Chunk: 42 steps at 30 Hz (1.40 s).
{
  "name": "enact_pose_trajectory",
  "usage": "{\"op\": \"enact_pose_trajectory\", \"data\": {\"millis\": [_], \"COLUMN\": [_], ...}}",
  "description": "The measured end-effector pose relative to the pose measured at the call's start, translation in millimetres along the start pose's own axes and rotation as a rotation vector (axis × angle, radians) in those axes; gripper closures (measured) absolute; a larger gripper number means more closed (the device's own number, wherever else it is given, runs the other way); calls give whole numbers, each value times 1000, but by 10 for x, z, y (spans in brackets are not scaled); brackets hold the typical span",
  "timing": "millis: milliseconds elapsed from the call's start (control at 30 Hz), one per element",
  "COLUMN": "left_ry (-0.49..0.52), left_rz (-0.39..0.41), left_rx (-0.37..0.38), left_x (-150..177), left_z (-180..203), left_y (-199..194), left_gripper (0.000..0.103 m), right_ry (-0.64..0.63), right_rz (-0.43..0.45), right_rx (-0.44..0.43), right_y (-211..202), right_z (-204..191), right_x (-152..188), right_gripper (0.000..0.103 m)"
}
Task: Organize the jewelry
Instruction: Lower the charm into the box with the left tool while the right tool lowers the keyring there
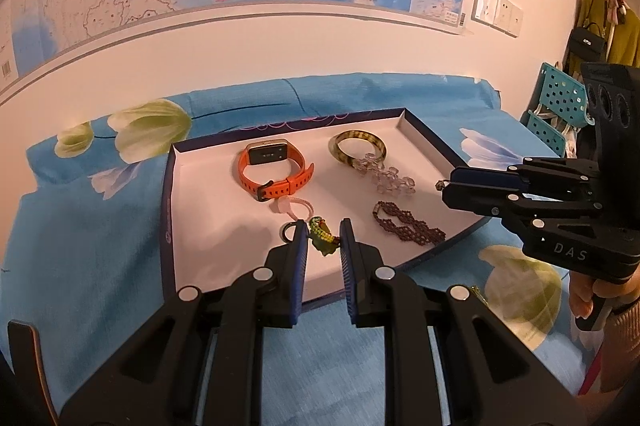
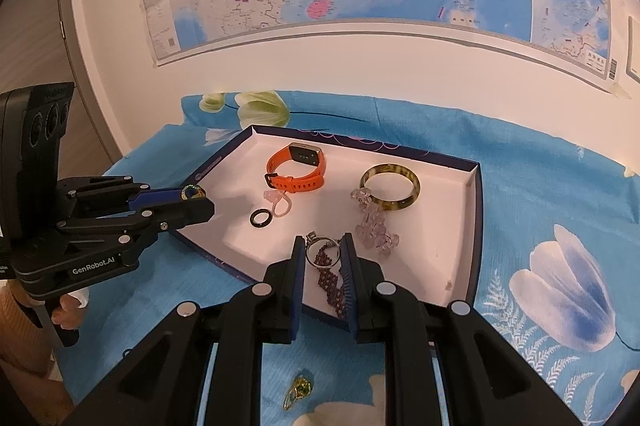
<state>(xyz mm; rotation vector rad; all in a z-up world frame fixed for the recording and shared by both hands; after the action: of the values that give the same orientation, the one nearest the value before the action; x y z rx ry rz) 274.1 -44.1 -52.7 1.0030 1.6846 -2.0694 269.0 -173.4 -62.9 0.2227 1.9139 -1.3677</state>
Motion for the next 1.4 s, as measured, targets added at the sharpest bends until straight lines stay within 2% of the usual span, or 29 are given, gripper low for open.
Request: {"op": "enact_pose_trajectory", "data": {"millis": [1400], "left_ry": [-40], "left_rz": [-77], "left_rx": [-19], "left_x": [-15], "left_z": [-126], "left_y": [424], "left_gripper": [86], "right_ry": [25], "right_rz": [-76], "right_rx": [21], "right_y": [435], "right_z": [76], "right_x": [-84], "right_gripper": [87]}}
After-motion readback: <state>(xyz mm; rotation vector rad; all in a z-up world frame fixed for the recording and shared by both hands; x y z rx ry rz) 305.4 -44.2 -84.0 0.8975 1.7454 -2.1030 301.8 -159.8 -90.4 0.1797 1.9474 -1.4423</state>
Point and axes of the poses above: each gripper's, at about its wrist camera, not at the fingertips, and y roughly the way its jaws point, z to its right, x to its underside, the point moved 8 cm from there along y, roughly the way its jaws point, and after that the axes turned 6 degrees about -z, right-handed, at the moved point
